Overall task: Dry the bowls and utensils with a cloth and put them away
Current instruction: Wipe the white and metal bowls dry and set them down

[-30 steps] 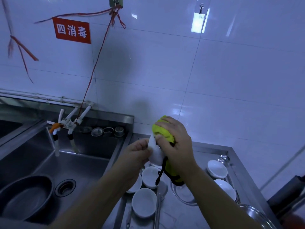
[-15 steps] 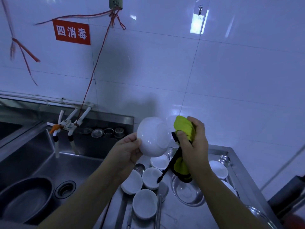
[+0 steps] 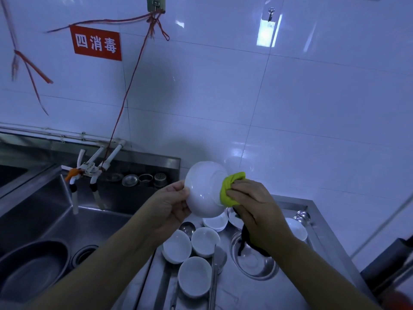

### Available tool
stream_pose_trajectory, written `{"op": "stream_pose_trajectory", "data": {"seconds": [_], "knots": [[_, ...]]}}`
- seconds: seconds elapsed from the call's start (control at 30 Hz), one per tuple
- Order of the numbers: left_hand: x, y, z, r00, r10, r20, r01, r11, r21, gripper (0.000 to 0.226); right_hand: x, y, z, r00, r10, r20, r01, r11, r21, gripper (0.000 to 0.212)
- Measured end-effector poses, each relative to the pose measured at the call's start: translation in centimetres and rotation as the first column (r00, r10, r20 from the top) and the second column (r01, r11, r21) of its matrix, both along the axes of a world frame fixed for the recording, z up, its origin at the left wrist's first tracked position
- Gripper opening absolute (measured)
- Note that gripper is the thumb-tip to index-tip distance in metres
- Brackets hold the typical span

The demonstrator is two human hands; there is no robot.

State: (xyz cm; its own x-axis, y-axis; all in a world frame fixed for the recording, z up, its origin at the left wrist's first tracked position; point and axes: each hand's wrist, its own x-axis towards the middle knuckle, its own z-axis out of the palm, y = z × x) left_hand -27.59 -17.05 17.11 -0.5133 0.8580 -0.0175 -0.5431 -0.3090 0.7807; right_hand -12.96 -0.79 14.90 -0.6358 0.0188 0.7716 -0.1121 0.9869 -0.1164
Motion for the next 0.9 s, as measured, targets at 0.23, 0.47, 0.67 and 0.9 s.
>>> {"op": "stream_pose_trajectory", "data": {"seconds": [0.23,0.47,0.67,0.9], "knots": [[1.1,0.6,0.2,0.994,-0.001,-0.112,-0.009,0.996,-0.087,0.025,-1.0,-1.4,0.6,0.994,-0.091,-0.067,0.078,0.983,-0.168,0.028],[2.3,1.3,0.6,0.99,-0.01,-0.139,-0.001,0.997,-0.08,0.025,-2.5,-2.9,3.5,0.984,-0.084,-0.16,0.019,0.929,-0.37,0.034],[2.4,1.8,1.5,1.0,0.026,0.013,-0.026,0.999,-0.019,0.02,-3.4,-3.9,2.0,0.985,-0.013,-0.173,-0.022,0.98,-0.199,0.031],[2.0,1.7,3.3,0.959,0.135,0.251,-0.153,0.987,0.054,0.022,-2.1,-2.3,-3.6,0.942,-0.052,-0.331,0.006,0.99,-0.14,0.023]]}}
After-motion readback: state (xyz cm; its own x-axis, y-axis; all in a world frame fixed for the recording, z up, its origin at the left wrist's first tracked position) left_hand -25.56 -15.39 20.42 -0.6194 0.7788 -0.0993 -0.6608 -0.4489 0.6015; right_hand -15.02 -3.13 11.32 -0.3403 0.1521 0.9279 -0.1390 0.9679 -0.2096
